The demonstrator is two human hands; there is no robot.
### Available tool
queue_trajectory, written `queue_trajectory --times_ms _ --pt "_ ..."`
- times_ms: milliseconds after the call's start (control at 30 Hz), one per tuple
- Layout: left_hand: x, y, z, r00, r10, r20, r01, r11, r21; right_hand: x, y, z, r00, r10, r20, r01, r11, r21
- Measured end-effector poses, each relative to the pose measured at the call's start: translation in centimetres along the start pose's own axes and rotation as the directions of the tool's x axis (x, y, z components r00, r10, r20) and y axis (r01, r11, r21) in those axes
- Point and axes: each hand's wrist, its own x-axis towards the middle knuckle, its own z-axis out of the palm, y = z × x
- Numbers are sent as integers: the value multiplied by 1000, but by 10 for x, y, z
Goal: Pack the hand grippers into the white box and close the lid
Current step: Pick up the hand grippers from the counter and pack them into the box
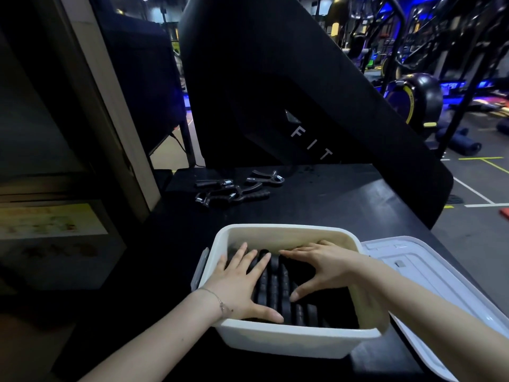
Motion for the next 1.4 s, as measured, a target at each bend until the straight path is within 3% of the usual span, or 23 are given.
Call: queue_trajectory --times_ms 233,367,467,533,667,733,933,1133,1400 --pt "3 2 4 999 -27 -32 25 998 -55 11 7 -7 997 -52 -59 52 999 -2" --pt "3 -4 -14 992 85 -91 -102 974 -201 10 10 -6 977 -137 -165 135 991 -23" --pt "16 -19 -46 929 209 -305 -291 922 -255 15 13 -13 907 -193 -374 226 973 47" --pt "31 -34 -69 880 226 -417 -344 909 -234 22 16 -20 840 -229 -491 291 955 53" --pt "79 -79 -89 925 93 -369 -192 951 -243 51 16 -39 751 -252 -611 344 938 36" --pt "107 -106 -86 952 -2 -307 -80 964 -255 73 16 -50 755 -252 -605 334 942 24" --pt "185 -190 -74 953 -270 -135 253 959 -130 137 10 -59 898 -214 -385 273 956 104" --pt "244 -247 -78 904 -404 -142 377 908 -185 167 17 -45 968 -157 -194 182 976 117" --pt "288 -267 -53 886 -457 -78 431 874 -223 170 20 -42 970 -99 -222 144 971 193"
